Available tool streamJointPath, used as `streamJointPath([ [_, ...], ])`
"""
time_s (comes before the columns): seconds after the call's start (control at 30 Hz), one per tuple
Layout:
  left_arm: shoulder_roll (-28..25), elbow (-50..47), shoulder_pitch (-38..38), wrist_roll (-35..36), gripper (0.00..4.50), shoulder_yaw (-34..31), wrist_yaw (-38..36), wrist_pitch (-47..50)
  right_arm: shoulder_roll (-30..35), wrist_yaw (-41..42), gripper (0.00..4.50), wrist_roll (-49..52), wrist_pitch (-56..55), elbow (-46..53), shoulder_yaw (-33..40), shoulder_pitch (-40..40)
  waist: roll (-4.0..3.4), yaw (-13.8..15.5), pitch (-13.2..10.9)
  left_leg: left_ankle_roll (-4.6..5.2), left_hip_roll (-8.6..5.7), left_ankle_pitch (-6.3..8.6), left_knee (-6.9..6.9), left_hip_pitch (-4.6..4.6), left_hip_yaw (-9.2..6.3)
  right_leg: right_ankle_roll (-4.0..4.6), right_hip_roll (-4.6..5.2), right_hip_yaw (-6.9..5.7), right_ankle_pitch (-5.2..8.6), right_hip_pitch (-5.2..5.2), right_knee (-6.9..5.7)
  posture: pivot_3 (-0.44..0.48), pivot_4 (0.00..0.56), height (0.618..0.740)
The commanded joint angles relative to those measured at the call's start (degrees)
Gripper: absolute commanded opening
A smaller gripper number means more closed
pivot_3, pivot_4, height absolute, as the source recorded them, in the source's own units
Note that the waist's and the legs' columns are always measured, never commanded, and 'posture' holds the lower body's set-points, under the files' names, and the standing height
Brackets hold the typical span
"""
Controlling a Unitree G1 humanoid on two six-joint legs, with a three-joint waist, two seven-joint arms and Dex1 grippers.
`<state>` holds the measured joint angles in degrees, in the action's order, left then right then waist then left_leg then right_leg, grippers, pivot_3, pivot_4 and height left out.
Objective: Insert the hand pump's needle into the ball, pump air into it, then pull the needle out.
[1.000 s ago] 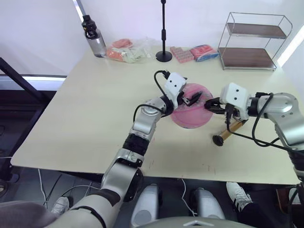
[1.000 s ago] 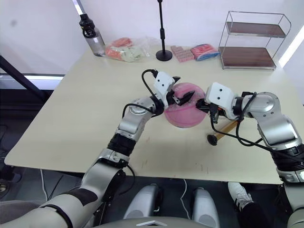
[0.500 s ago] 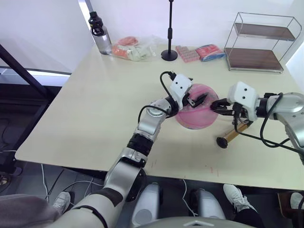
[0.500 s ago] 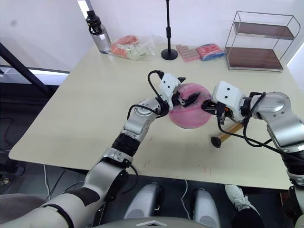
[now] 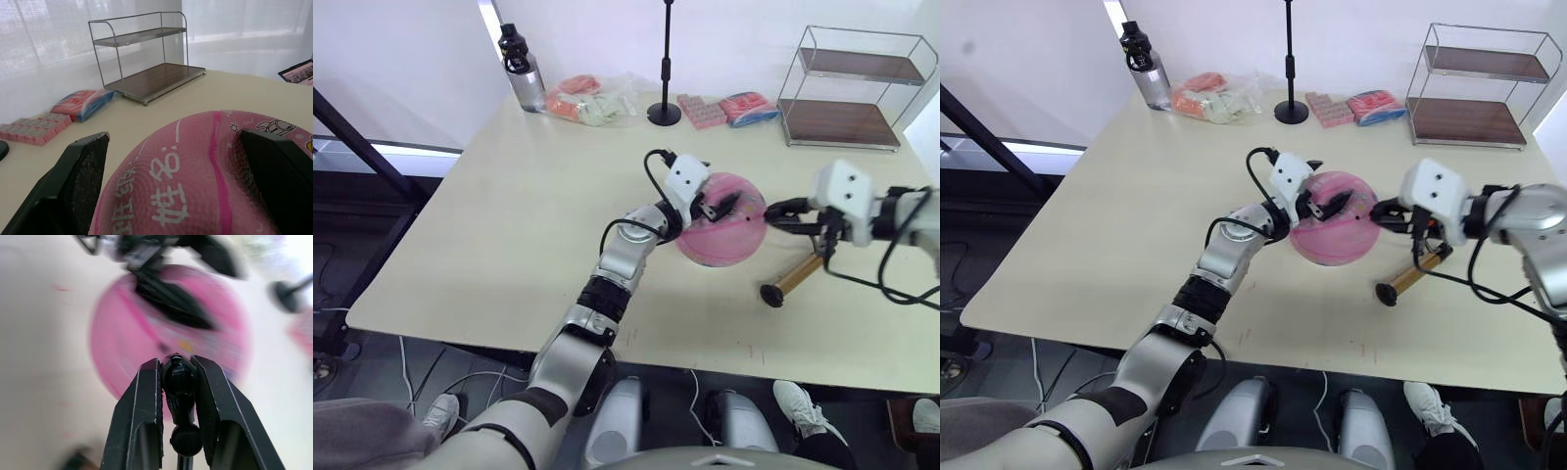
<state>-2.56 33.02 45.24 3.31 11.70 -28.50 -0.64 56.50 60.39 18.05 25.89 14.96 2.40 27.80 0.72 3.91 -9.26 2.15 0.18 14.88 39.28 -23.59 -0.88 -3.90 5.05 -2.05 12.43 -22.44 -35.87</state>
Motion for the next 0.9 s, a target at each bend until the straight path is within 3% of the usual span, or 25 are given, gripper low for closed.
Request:
streamJointPath([
  [0.03, -1.0, 9.0, -4.4, -4.2, 4.5, 2.1, 0.8, 3.1, -0.1, -0.2, 0.37, 1.8, -0.9, 1.8, 3.3, -0.6, -0.02, -0.6, 0.3, 0.0, 0.06, 0.01, -0.02, 0.24, 0.05, 0.08, -0.03, 0.0, 0.06, 0.19, 0.0, 0.0, 0.15, 0.74],
  [0.1, -1.1, 9.3, -4.5, -4.3, 4.5, 2.1, 0.7, 2.8, -0.5, -0.3, 0.37, 2.8, -0.5, 1.7, 4.3, -1.1, -0.13, -1.0, 0.6, 0.0, 0.14, 0.03, -0.14, 0.88, 0.08, 0.02, -0.02, 0.01, 0.33, 0.72, 0.04, 0.0, 0.15, 0.74],
  [0.5, -0.4, 2.8, -3.6, -0.5, 4.5, -1.6, -2.1, 1.0, -5.7, -7.3, 0.37, -5.3, -14.2, -3.0, 3.7, -11.0, -0.23, -1.6, 0.7, 0.01, 0.1, 0.03, -0.17, 0.85, -0.19, 0.17, 0.0, 0.15, 0.2, 0.71, 0.05, 0.0, 0.15, 0.74],
  [0.9, -4.0, -14.9, -1.9, 5.6, 4.5, -4.1, -9.2, 6.4, -9.5, -13.7, 0.37, -8.1, -23.3, -10.4, 8.3, -18.9, -0.39, -2.0, 0.1, 0.0, 0.11, 0.02, -0.41, 0.61, 0.12, 0.02, -0.08, 0.45, 0.08, 0.25, 0.03, 0.0, 0.15, 0.74],
])
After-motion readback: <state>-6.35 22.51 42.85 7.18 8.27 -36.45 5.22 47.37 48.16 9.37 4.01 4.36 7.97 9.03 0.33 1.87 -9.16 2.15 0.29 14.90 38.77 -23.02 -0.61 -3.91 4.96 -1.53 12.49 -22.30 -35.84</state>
